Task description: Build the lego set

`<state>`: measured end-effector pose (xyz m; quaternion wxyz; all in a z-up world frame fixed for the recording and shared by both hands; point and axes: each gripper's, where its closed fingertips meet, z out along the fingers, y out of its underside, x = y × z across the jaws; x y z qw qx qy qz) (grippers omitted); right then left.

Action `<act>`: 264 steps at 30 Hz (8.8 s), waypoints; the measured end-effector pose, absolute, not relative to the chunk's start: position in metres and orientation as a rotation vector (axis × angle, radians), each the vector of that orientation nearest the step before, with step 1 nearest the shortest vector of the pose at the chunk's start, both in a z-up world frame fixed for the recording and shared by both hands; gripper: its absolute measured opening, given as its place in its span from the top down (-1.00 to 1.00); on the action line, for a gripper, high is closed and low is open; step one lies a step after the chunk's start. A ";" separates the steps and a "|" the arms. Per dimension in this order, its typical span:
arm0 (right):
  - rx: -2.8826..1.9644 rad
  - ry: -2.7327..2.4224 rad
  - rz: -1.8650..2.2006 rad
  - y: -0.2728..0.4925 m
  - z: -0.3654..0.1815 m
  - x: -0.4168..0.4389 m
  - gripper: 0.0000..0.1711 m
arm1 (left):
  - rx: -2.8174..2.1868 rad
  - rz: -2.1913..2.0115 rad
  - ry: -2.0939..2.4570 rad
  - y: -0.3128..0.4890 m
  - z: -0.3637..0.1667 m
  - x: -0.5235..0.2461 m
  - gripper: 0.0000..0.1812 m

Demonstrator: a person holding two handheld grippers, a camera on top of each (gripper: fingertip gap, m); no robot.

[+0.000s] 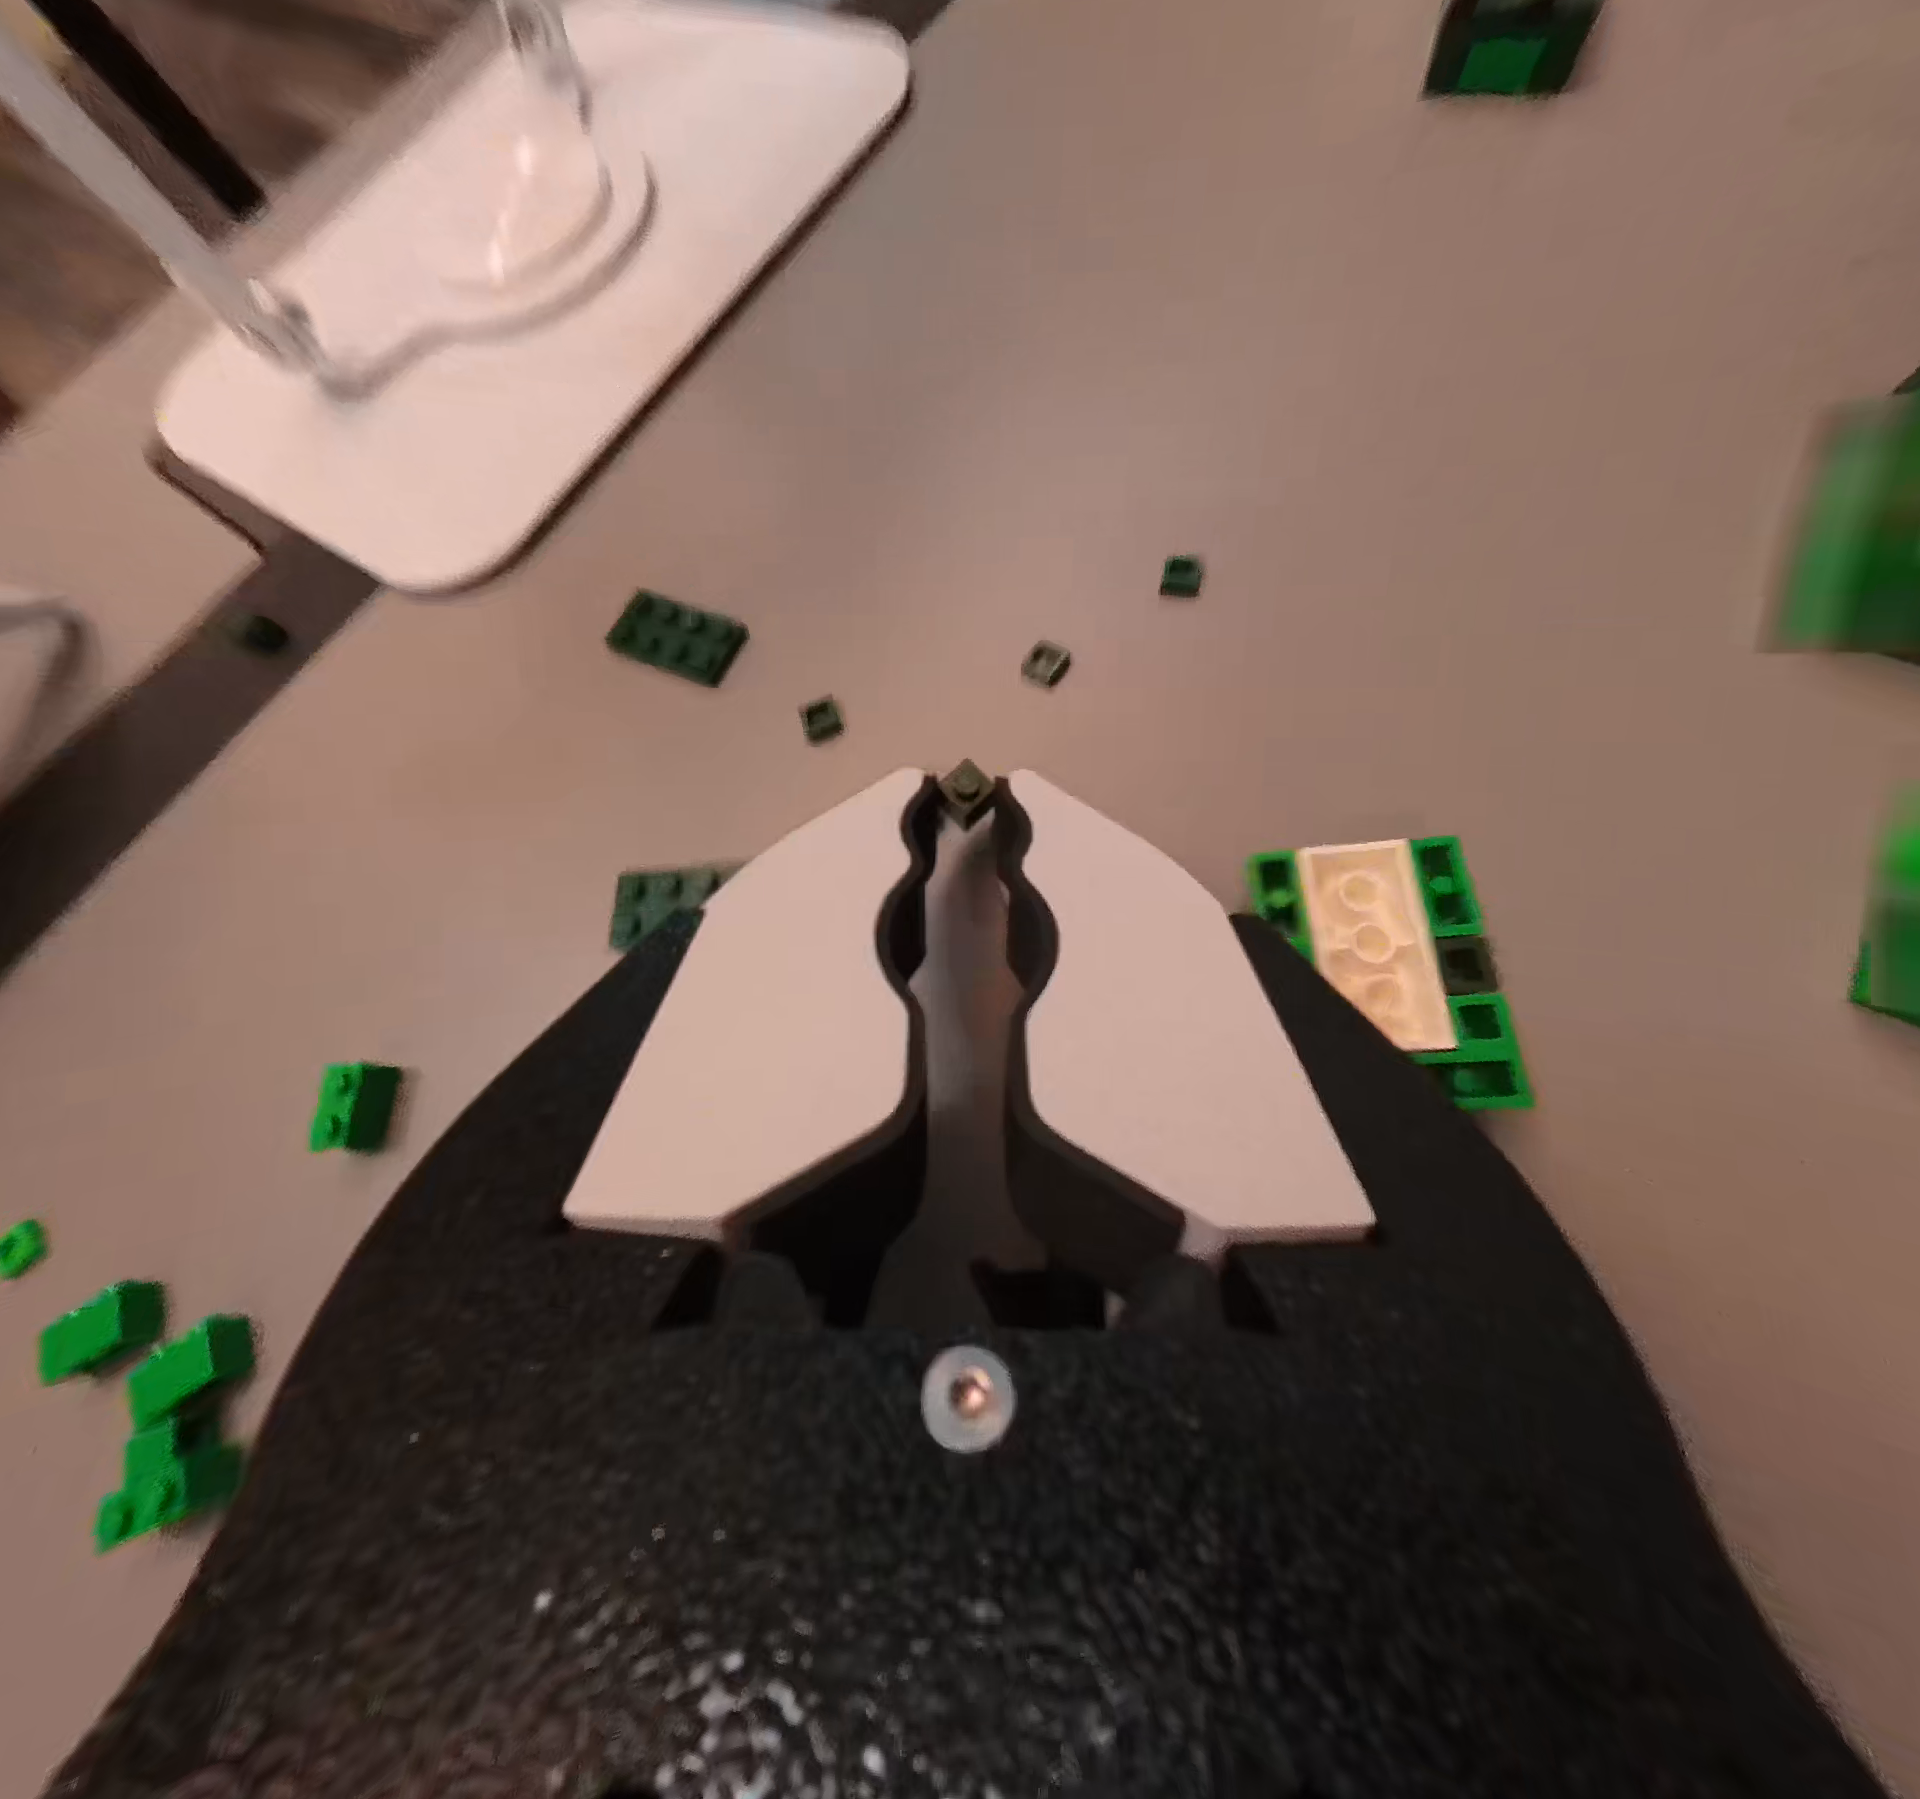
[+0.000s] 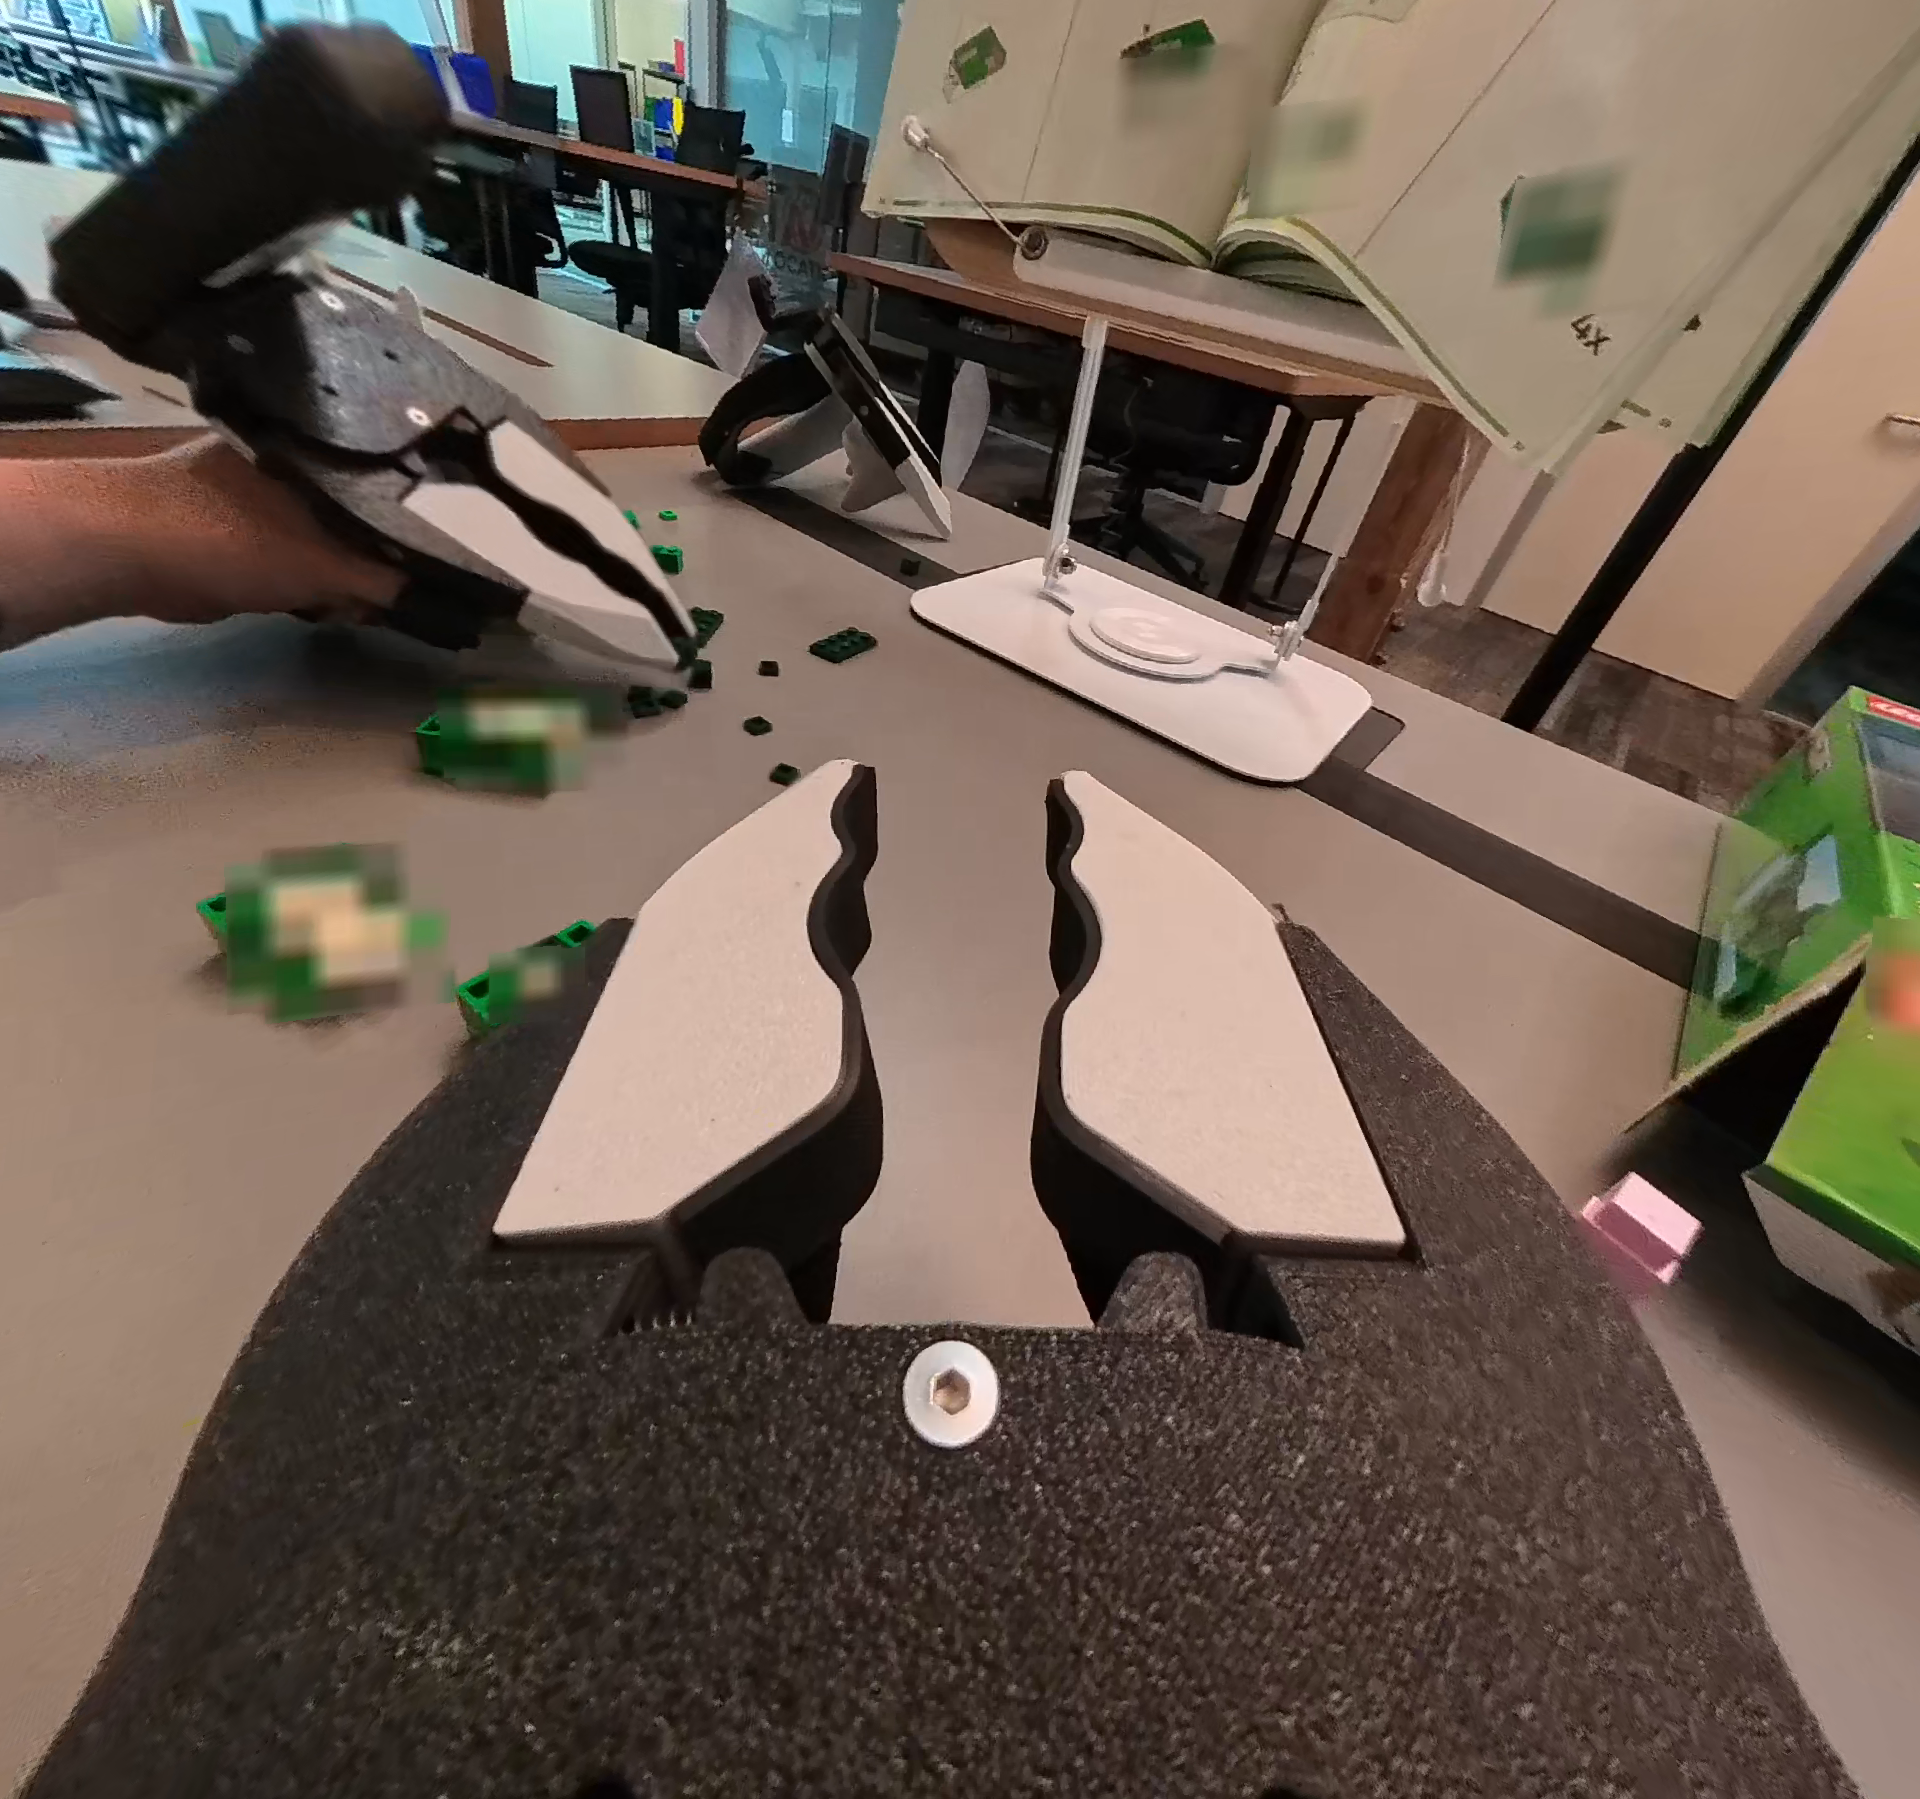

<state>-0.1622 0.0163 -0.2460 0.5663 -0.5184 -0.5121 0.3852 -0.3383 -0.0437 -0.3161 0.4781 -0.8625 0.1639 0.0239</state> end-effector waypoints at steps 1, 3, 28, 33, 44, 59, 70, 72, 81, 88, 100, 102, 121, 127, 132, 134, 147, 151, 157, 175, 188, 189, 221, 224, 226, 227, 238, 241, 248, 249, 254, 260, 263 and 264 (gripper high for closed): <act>-1.203 -1.213 0.924 0.013 -0.245 -0.161 0.63 | -2.025 0.035 0.426 -0.044 -0.303 -0.328 0.90; -1.142 -1.263 1.011 -0.004 -0.241 -0.165 0.63 | -1.838 -0.115 0.447 -0.049 -0.269 -0.297 0.89; -0.956 -1.252 2.553 -0.129 -0.179 -0.150 0.78 | -1.172 -0.526 0.693 -0.120 -0.177 -0.139 0.90; -0.984 -1.285 2.520 -0.128 -0.185 -0.151 0.91 | -1.224 -0.560 0.685 -0.117 -0.185 -0.141 0.90; -1.220 -1.703 1.652 -0.095 -0.249 -0.161 0.91 | -1.995 -0.318 0.841 -0.118 -0.294 -0.198 0.34; -1.127 -2.080 1.096 -0.114 -0.296 -0.155 0.90 | -2.174 -0.332 0.921 -0.120 -0.335 -0.193 0.62; -1.193 -2.391 0.604 -0.106 -0.317 -0.109 0.90 | -2.189 -0.449 1.000 -0.121 -0.333 -0.148 0.62; -1.173 -2.392 0.612 -0.109 -0.317 -0.111 0.90 | -2.195 -0.458 0.983 -0.121 -0.332 -0.147 0.62; -1.117 -2.438 0.435 -0.117 -0.326 -0.117 0.90 | -2.266 -0.427 0.953 -0.118 -0.335 -0.141 0.62; -1.088 -2.433 0.359 -0.115 -0.326 -0.118 0.90 | -2.289 -0.421 0.933 -0.117 -0.335 -0.139 0.62; -1.060 -2.411 0.338 -0.112 -0.325 -0.121 0.90 | -2.291 -0.453 0.898 -0.116 -0.335 -0.140 0.62; -1.022 -2.408 0.303 -0.113 -0.325 -0.123 0.90 | -2.295 -0.442 0.894 -0.116 -0.335 -0.141 0.62; -0.998 -2.357 0.418 -0.105 -0.321 -0.125 0.90 | -2.298 -0.486 0.854 -0.115 -0.334 -0.142 0.62; -0.967 -2.387 0.363 -0.107 -0.322 -0.122 0.90 | -2.301 -0.484 0.851 -0.115 -0.334 -0.142 0.62; -0.882 -2.396 0.239 -0.110 -0.326 -0.126 0.90 | -2.308 -0.470 0.842 -0.114 -0.334 -0.143 0.62; -0.852 -2.388 0.185 -0.109 -0.327 -0.128 0.91 | -2.313 -0.445 0.842 -0.113 -0.334 -0.145 0.62; -0.871 -2.316 0.411 -0.111 -0.322 -0.135 0.82 | -2.312 -0.424 0.846 -0.113 -0.335 -0.148 0.62; -0.904 -2.271 0.507 -0.108 -0.313 -0.134 0.82 | -2.310 -0.446 0.830 -0.113 -0.334 -0.150 0.62; -0.886 -2.177 0.632 -0.107 -0.309 -0.135 0.69 | -2.289 -0.499 0.807 -0.112 -0.333 -0.151 0.62; -1.189 -2.001 1.057 -0.110 -0.307 -0.138 1.00 | -2.270 -0.408 0.875 -0.112 -0.335 -0.152 0.62; -0.585 -1.842 0.405 -0.096 -0.279 -0.139 0.48 | -2.198 -0.487 0.671 -0.100 -0.309 -0.156 0.62; -0.532 -1.823 0.328 -0.095 -0.277 -0.140 0.48 | -2.190 -0.494 0.639 -0.100 -0.305 -0.158 0.63; -0.179 -1.757 -0.252 -0.091 -0.291 -0.161 0.78 | -2.229 -0.655 0.518 -0.105 -0.300 -0.151 0.63; -0.147 -1.768 -0.270 -0.092 -0.295 -0.161 0.79 | -2.254 -0.633 0.543 -0.107 -0.305 -0.151 0.63; -0.177 -1.784 -0.251 -0.091 -0.297 -0.161 0.79 | -2.258 -0.633 0.541 -0.107 -0.307 -0.151 0.63; -0.193 -1.784 -0.232 -0.090 -0.297 -0.162 0.79 | -2.256 -0.634 0.542 -0.106 -0.307 -0.151 0.63; -0.789 -1.544 0.442 -0.039 -0.257 -0.141 0.42 | -2.236 -0.428 0.739 -0.112 -0.316 -0.174 0.62; -0.981 -1.369 0.704 -0.014 -0.241 -0.131 0.42 | -2.217 -0.384 0.831 -0.116 -0.322 -0.177 0.62; -1.127 -1.238 0.895 0.005 -0.241 -0.127 0.47 | -2.143 -0.384 0.896 -0.119 -0.319 -0.179 0.62; -1.123 -1.243 0.885 0.004 -0.241 -0.127 0.49 | -2.137 -0.379 0.909 -0.120 -0.319 -0.179 0.62; -1.083 -1.305 0.823 -0.003 -0.246 -0.130 0.54 | -2.126 -0.349 0.953 -0.122 -0.320 -0.179 0.62; -1.042 -1.360 0.755 -0.009 -0.251 -0.133 0.58 | -2.140 -0.330 0.978 -0.123 -0.325 -0.179 0.62; -1.044 -1.360 0.763 -0.009 -0.251 -0.133 0.60 | -2.141 -0.336 0.984 -0.123 -0.326 -0.178 0.62; -1.048 -1.357 0.767 -0.008 -0.251 -0.133 0.60 | -2.143 -0.338 0.989 -0.124 -0.327 -0.178 0.62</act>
